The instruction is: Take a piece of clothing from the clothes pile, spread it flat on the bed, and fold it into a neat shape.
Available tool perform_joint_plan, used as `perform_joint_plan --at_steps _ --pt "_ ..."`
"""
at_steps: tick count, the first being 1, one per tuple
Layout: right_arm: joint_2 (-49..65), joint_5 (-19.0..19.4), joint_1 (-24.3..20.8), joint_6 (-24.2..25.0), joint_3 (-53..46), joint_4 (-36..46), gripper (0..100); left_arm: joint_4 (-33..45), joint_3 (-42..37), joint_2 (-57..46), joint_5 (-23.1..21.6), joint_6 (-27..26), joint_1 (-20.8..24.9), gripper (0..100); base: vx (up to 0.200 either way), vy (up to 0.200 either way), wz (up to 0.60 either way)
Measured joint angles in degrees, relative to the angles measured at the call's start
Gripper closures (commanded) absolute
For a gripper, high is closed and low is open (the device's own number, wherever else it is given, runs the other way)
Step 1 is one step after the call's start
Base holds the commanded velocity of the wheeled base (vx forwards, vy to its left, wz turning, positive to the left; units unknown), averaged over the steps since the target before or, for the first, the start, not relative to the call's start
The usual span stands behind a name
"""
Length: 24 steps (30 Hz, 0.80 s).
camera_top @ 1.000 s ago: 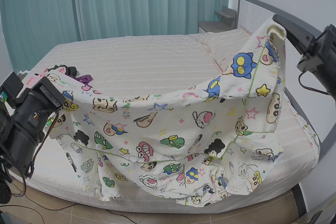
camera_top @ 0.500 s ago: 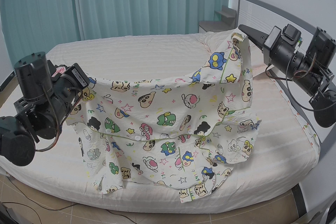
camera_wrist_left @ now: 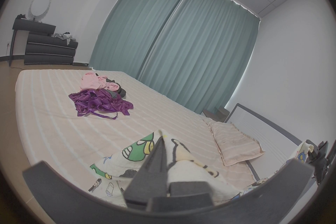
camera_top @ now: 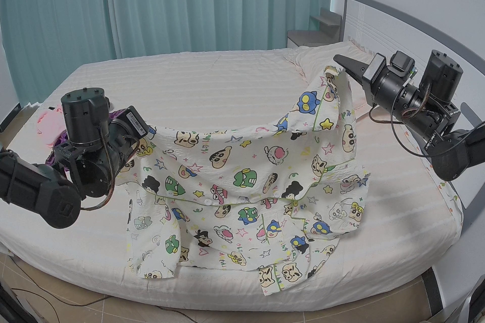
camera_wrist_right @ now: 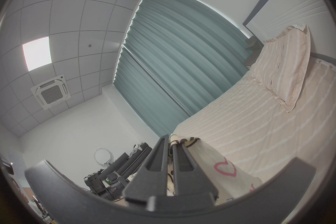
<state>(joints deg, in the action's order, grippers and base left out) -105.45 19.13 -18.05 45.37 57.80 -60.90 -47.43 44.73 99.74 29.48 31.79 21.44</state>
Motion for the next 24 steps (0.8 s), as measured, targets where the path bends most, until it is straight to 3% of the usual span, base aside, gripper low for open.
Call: perform_joint_plan --at_steps 12,24 --pt "-5.9 -1.8 0.4 0.0 2.7 0.0 100 0.0 4.2 8.8 -0.9 0.1 -2.6 100 0.2 0.0 0.0" --pt "-15.5 -6.8 0.2 -0.2 7.6 0.6 100 -0.1 8.2 18.8 -0.9 3.0 -4.9 100 0.0 0.0 0.0"
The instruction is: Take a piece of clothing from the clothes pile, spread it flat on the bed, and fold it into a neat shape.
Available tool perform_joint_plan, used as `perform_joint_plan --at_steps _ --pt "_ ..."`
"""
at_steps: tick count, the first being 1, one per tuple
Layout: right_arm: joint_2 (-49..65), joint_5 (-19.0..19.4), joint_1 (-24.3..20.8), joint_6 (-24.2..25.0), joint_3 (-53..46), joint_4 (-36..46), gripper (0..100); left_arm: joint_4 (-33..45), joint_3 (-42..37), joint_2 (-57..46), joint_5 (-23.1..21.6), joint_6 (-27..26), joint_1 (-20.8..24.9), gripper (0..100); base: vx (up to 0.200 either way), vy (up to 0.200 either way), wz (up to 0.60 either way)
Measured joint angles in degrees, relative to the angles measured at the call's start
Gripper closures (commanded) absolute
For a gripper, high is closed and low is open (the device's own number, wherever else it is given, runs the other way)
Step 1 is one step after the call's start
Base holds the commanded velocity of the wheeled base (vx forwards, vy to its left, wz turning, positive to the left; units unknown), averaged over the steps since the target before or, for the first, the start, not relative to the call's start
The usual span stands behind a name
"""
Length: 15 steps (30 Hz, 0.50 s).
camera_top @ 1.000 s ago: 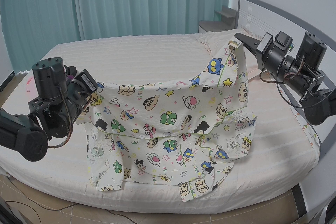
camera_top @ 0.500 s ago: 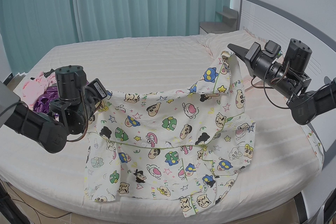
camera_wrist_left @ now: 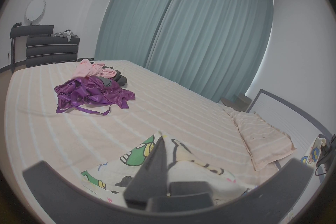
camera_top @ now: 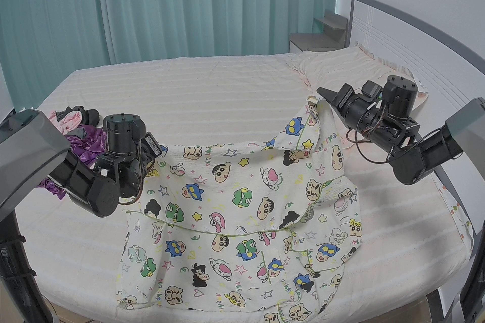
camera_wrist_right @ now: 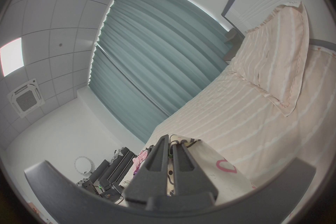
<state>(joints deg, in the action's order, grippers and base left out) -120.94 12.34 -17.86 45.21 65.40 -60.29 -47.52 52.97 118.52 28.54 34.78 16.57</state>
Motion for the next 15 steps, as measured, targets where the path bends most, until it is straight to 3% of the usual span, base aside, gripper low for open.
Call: perform_joint_plan --at_steps 5,11,15 --pt "-3.0 -0.8 -0.1 0.0 1.0 0.0 100 -0.1 0.3 2.8 -0.2 2.0 -0.2 100 0.0 0.0 0.0" --pt "-4.5 -0.8 0.0 0.0 1.2 0.0 100 0.0 0.8 4.8 -1.0 3.1 -0.4 100 0.2 0.0 0.0" --pt "-5.2 -0.8 0.1 0.0 1.3 0.0 100 0.0 1.4 6.2 -1.1 3.0 -0.4 100 0.0 0.0 0.0"
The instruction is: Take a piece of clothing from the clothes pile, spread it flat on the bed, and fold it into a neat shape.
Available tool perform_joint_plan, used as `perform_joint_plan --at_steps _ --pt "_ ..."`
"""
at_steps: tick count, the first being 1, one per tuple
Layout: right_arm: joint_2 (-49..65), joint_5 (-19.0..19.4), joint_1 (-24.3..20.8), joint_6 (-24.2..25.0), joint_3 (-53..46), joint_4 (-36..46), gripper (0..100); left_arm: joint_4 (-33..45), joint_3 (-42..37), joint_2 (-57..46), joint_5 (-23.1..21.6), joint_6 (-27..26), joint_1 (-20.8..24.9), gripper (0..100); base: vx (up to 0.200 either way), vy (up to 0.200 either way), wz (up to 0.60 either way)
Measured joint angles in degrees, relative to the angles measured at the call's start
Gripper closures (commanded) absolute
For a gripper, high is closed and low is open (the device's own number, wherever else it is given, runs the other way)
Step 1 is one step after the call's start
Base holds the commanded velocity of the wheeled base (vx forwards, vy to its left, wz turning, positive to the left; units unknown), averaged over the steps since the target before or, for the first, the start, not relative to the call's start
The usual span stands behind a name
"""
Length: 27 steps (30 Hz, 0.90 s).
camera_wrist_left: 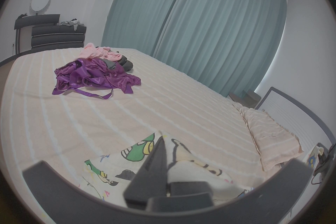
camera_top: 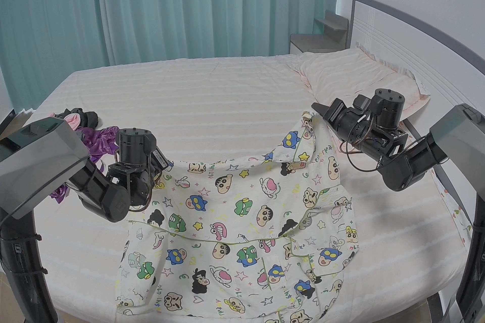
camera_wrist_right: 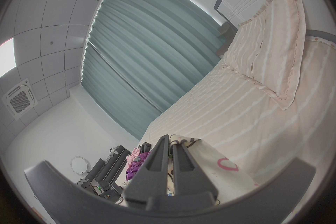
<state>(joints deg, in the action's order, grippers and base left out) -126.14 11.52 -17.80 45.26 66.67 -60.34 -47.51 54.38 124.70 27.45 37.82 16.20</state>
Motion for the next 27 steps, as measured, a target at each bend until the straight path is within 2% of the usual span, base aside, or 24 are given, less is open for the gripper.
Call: perform_joint_plan --at_steps 8,20,27 --pt "-1.4 0.1 0.9 0.1 0.0 -0.2 100 3.2 3.9 3.3 0.0 -0.1 -0.5 100 0.0 0.0 0.0" --pt "-5.0 0.0 2.1 0.2 2.1 0.4 100 12.0 14.5 9.2 -0.3 0.0 -1.8 100 0.0 0.0 0.0" --pt "-9.0 -2.4 2.3 0.2 8.1 3.2 100 16.0 21.6 13.2 -0.4 0.1 -3.2 100 0.0 0.0 0.0"
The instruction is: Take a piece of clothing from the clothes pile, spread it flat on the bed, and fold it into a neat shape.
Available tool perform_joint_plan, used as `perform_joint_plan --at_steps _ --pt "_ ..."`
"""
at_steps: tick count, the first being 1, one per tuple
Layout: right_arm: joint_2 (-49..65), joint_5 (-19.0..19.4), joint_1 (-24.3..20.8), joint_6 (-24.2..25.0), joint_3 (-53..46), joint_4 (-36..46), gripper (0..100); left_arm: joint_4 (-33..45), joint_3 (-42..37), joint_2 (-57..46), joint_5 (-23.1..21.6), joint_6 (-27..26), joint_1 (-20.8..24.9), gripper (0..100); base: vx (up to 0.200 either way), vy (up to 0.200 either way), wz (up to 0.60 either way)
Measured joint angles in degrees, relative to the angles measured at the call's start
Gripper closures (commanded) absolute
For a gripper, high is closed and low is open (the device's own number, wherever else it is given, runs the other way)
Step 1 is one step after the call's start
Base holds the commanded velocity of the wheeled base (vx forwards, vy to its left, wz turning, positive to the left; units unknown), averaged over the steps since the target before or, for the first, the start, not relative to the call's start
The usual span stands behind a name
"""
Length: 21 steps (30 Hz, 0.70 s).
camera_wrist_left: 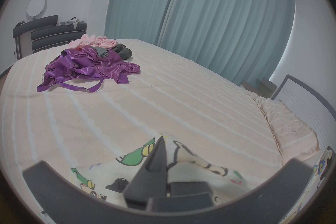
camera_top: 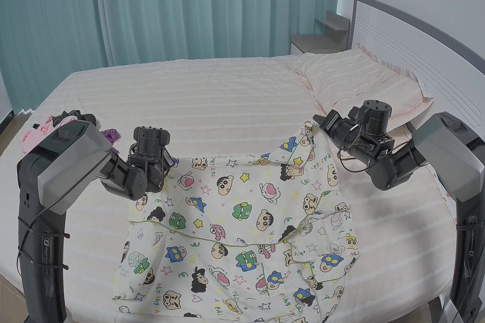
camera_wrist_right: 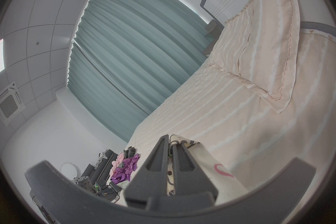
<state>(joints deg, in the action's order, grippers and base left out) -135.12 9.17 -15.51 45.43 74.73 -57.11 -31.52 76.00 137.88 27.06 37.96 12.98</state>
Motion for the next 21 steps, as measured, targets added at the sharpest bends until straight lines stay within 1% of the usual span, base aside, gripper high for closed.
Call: perform_joint_plan --at_steps 1,2,8,10,15,18,21 --pt "-0.7 -0.6 0.0 0.0 1.2 1.1 0 0.4 1.0 0.7 0.0 0.0 -0.2 100 0.0 0.0 0.0" --pt "-1.3 -0.8 0.0 0.0 1.9 2.0 0 0.5 1.8 1.2 0.0 0.1 -0.4 0 0.0 0.0 0.0" --pt "-3.7 -1.7 -0.4 0.4 4.9 5.1 0 2.2 6.9 4.0 0.0 0.7 -1.3 0 0.0 0.0 0.0" --pt "-4.5 -2.9 -0.4 0.7 6.1 6.6 0 4.0 9.1 4.8 0.0 1.2 -1.7 0 0.0 0.0 0.0" --pt "-6.4 -10.1 -0.2 3.8 12.0 11.0 0 10.0 15.6 6.3 0.0 4.0 -3.7 0 0.0 0.0 0.0" --pt "-7.4 -11.9 0.1 4.8 14.5 14.9 0 13.2 19.4 7.0 0.0 5.3 -5.3 0 0.0 0.0 0.0" --pt "-8.5 -13.5 0.4 5.5 16.7 22.0 0 15.5 22.3 7.5 0.0 6.1 -7.1 0 0.0 0.0 0.0"
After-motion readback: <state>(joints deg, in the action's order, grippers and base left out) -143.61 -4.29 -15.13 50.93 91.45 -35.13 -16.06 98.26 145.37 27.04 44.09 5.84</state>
